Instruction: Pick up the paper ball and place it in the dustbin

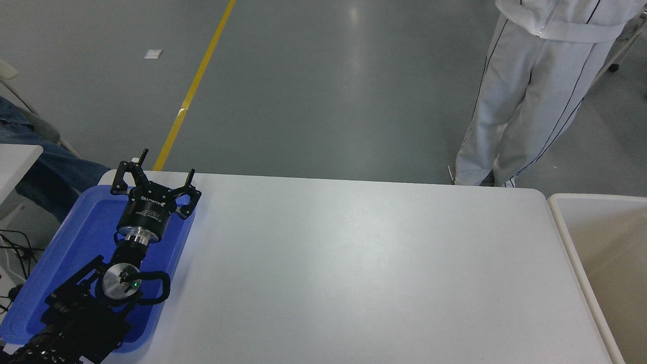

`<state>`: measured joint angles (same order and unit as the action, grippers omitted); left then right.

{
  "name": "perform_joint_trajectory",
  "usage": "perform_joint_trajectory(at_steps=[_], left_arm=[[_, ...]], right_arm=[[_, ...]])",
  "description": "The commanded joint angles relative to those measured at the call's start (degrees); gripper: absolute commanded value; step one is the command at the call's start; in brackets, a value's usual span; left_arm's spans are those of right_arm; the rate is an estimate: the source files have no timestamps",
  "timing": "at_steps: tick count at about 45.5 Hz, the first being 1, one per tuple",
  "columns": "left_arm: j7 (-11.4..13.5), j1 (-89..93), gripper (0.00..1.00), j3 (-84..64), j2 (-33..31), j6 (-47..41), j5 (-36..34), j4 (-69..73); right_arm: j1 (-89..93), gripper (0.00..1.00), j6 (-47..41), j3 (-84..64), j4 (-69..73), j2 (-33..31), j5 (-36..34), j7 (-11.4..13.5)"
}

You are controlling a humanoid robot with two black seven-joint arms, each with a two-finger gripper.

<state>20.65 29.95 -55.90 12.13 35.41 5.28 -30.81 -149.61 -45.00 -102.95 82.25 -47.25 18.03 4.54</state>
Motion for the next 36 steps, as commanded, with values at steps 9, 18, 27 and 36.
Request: perform_joint_trajectory(at_steps=[9, 18, 27, 36], left_arm=[[0.0, 0.0, 1.00, -0.1, 0.0, 0.0, 0.0, 0.0], [0.0, 0.0, 1.00, -0.1, 0.0, 0.0, 0.0, 0.0], [0.0, 0.0, 1.00, -0.1, 0.0, 0.0, 0.0, 0.0], [0.0, 0.0, 1.00, -0.1, 0.0, 0.0, 0.0, 0.0]], right_arm=[[1.7, 0.00, 0.0, -4.1, -6.7, -4.9, 0.4, 0.5], [14.2, 0.00, 0.0, 4.5, -15.8, -6.5, 0.9, 0.5], [31.5, 0.00, 0.9, 17.5, -23.7, -8.0, 0.9, 0.6], [44.9, 0.00, 9.9, 27.1, -28.1, -8.7, 0.9, 0.5]])
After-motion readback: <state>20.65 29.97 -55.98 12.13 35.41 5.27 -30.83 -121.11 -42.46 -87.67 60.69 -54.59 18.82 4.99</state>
